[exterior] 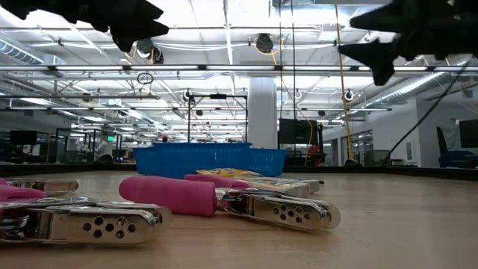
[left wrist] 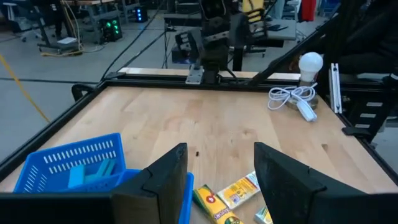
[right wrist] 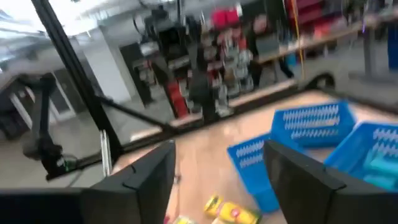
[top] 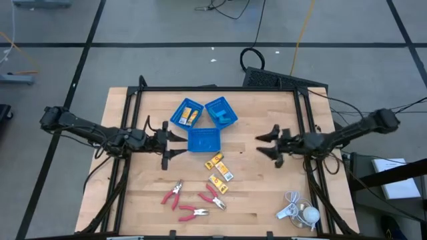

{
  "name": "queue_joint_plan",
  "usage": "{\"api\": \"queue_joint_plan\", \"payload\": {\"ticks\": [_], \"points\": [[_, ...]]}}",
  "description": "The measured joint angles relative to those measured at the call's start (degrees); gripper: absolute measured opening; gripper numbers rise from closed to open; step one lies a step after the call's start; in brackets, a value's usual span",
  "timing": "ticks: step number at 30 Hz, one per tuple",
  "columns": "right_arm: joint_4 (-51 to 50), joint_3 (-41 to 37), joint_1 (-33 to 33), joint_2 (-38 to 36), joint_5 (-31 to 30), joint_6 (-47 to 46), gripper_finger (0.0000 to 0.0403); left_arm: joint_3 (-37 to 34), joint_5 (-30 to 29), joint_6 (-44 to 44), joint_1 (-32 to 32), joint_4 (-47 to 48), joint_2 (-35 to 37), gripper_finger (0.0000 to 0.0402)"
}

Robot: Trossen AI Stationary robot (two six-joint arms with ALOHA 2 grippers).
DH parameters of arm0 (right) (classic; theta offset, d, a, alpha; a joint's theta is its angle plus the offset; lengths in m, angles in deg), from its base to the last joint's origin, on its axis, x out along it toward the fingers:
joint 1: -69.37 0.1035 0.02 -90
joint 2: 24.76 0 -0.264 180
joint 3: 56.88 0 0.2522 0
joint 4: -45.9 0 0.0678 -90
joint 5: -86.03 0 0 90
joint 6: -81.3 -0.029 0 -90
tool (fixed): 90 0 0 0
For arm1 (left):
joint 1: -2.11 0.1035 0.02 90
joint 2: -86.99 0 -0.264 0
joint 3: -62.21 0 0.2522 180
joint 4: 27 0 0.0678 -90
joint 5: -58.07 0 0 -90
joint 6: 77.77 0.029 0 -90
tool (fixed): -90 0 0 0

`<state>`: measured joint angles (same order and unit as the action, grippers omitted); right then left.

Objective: Pick & Place School Supplies
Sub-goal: Put the yellow crayon box into the top left blue bin

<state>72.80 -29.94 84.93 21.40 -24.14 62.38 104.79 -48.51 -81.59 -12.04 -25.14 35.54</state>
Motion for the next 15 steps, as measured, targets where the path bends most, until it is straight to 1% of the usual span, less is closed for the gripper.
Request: {"api": "queue_joint_plan", "payload": {"ticks": [4, 7, 9, 11, 15], "points": [[-1.7, 7.0, 3.7, 16.5, -0.6, -4.0, 0.0265, 0.0, 0.0, -0.1, 0.0, 0.0, 0.0, 0.0186], [-6.0, 14.9, 5.9, 27.7, -1.0, -5.2, 0.0285, 0.0, 0.0, -0.2, 0.2, 0.1, 0.0, 0.0186], [-12.8, 20.7, 6.9, 34.4, -2.3, -6.2, 0.0292, 0.0, 0.0, -0.2, 0.3, 0.1, 0.0, 0.0186], [-21.8, 26.9, 7.4, 40.2, -3.7, -7.1, 0.0294, 0.0, 0.0, -0.2, 0.3, 0.1, 0.0, 0.0187], [-37.5, 38.7, 7.4, 48.2, -3.9, -9.7, 0.029, 0.0, 0.0, -1.1, 0.3, 0.1, 0.0, 0.0187]]}}
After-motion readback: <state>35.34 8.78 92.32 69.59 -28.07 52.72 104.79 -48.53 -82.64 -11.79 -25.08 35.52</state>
